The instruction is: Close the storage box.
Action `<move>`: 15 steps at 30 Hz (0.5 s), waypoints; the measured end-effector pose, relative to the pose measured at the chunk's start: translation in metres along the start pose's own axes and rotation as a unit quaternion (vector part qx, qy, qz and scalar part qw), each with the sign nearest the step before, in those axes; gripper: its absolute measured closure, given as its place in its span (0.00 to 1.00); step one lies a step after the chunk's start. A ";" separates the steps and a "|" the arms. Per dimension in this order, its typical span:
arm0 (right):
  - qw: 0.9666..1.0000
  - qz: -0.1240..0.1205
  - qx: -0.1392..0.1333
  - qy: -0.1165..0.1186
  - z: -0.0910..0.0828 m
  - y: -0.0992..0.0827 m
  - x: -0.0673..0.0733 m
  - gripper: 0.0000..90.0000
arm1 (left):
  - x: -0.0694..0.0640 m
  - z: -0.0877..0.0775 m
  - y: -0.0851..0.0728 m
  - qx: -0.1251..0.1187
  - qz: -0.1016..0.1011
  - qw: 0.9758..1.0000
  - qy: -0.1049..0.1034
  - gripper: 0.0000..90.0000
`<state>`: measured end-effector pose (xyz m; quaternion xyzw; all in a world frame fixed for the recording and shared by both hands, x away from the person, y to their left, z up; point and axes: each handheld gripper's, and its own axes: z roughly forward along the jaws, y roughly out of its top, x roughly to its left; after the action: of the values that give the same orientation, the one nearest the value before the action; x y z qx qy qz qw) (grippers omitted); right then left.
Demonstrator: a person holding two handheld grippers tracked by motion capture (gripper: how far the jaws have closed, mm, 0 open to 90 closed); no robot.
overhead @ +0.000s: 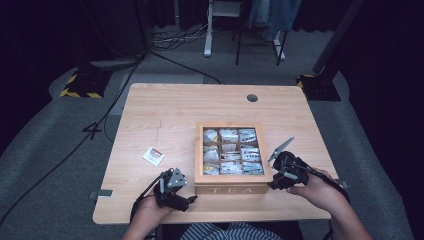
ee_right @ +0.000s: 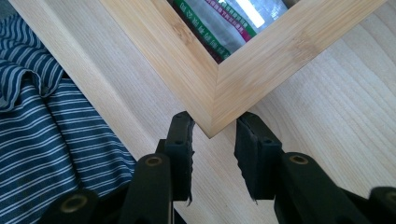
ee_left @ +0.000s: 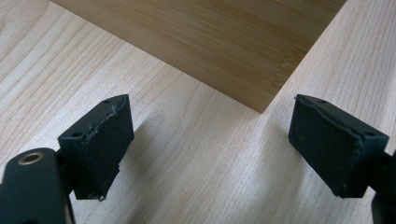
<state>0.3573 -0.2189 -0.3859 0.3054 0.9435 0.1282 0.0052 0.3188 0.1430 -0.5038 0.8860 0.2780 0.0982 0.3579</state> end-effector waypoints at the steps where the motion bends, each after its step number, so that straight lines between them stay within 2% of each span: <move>1: 1.000 -0.002 0.003 -0.002 0.002 0.000 0.000 0.74 | 0.000 0.000 0.000 0.000 0.000 1.000 0.000 0.16; 3: 1.000 -0.006 0.007 -0.004 0.004 0.001 0.001 0.73 | 0.000 0.000 0.000 0.000 0.000 1.000 0.001 0.16; 7: 1.000 -0.010 0.029 0.008 0.005 0.000 0.001 0.61 | 0.000 -0.002 -0.002 0.000 -0.004 1.000 0.005 0.17; 9: 0.999 -0.013 0.029 0.006 0.003 0.000 -0.001 0.58 | -0.001 -0.003 -0.004 0.000 -0.009 1.000 0.010 0.17; 11: 1.000 -0.011 0.017 0.007 -0.003 -0.001 -0.003 0.57 | -0.001 -0.005 -0.005 -0.001 -0.013 1.000 0.014 0.17; 15: 0.999 -0.016 -0.028 0.013 -0.015 -0.002 -0.009 0.52 | 0.000 -0.008 -0.008 -0.002 -0.021 1.000 0.022 0.17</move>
<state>0.3616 -0.2294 -0.3726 0.2885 0.9443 0.1584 0.0040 0.3125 0.1522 -0.5037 0.8770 0.3042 0.1108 0.3550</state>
